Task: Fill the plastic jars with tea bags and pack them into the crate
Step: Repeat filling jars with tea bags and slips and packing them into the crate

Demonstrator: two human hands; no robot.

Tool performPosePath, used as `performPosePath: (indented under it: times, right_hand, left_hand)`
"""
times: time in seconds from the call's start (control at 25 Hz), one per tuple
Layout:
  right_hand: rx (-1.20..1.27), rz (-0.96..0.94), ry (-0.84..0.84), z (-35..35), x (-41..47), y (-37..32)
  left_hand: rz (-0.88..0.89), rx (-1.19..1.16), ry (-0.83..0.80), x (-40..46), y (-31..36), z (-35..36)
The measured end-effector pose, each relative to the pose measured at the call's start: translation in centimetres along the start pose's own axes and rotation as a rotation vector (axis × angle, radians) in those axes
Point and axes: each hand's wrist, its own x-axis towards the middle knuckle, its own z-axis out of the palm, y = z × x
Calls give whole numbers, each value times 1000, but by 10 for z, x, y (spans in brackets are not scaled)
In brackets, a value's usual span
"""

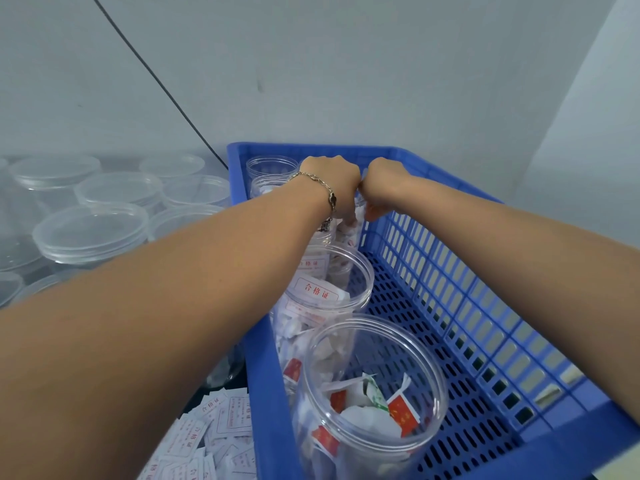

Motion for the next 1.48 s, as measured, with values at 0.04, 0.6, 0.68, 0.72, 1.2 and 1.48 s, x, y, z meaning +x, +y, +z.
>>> performPosePath:
  times: [0.04, 0.6, 0.68, 0.72, 1.2, 1.48]
  right_hand:
    - [-3, -4, -32, 0, 0, 0]
    - [39, 23, 49, -8, 2, 2]
    - [32, -55, 171, -20, 1, -2]
    - [99, -119, 224, -28, -3, -8]
    - [578, -947, -63, -46, -153, -152]
    - [-284, -862, -237, 17, -146, -197]
  left_hand:
    - [0, -1, 6, 0, 0, 0]
    - [-54, -370, 158, -11, -8, -14]
    - [-94, -594, 241, -24, -18, -34]
    - [-116, -676, 285, -33, -24, -46]
    - [-453, -383, 304, -237, -174, -105]
    - [-644, -637, 39, -310, -206, -6]
